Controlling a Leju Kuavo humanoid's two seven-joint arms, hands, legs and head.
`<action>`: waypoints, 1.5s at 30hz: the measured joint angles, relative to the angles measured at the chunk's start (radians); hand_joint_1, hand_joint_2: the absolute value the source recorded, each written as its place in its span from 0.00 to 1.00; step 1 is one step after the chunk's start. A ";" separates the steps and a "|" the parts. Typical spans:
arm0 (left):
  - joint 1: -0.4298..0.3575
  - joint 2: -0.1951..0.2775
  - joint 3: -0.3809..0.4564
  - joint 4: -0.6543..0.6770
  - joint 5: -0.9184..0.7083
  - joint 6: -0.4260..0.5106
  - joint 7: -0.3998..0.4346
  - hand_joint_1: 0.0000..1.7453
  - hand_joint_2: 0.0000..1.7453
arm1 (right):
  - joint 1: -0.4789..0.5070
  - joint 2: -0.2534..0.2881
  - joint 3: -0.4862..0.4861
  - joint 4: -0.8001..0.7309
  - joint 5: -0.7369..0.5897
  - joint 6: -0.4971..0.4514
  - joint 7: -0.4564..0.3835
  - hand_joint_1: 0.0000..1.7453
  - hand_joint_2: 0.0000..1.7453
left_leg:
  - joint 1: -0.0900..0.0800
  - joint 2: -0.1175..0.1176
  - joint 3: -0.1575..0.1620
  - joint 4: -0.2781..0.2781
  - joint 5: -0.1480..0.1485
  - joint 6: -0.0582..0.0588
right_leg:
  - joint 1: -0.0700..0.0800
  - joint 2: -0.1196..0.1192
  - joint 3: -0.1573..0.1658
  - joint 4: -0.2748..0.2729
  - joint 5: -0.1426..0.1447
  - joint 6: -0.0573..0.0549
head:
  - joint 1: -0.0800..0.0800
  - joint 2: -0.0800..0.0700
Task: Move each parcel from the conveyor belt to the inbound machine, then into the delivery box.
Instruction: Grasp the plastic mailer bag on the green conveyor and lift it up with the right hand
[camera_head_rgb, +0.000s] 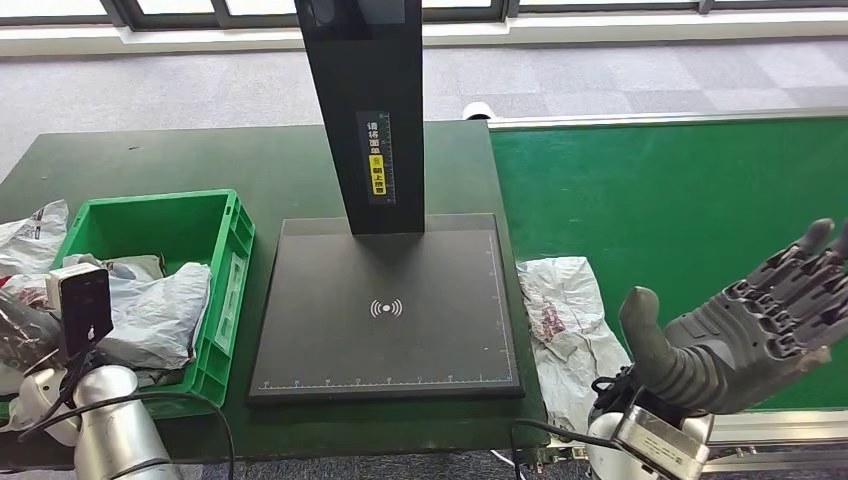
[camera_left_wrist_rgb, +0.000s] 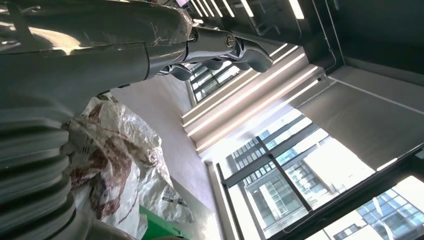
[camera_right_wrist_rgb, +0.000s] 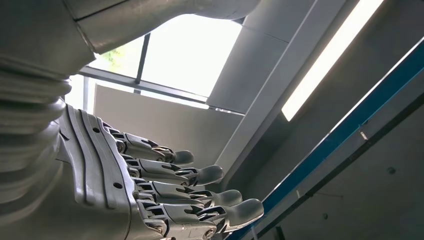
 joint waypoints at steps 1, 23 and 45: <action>-0.001 0.000 0.000 0.008 -0.002 0.000 0.000 0.00 1.00 | 0.000 0.000 0.000 0.000 0.000 0.000 0.000 0.00 1.00 | 0.000 0.000 0.000 0.000 0.000 0.000 | 0.000 0.000 0.000 0.000 0.000 0.000 | 0.000 0.000; 0.397 0.048 -0.769 -0.368 0.963 -0.576 -0.078 0.00 1.00 | -0.302 -0.068 -0.609 1.000 0.647 0.002 0.275 0.00 1.00 | -0.001 -0.010 -0.003 0.004 -0.002 0.008 | -0.003 -0.010 0.004 -0.002 -0.002 0.005 | -0.012 0.000; 0.417 0.060 -0.848 -0.402 0.915 -0.581 -0.078 0.00 1.00 | -0.357 -0.112 -0.650 1.331 0.698 0.052 0.511 0.00 1.00 | -0.001 -0.009 -0.003 0.003 -0.002 0.007 | -0.004 -0.009 0.003 -0.001 -0.002 0.005 | -0.012 0.000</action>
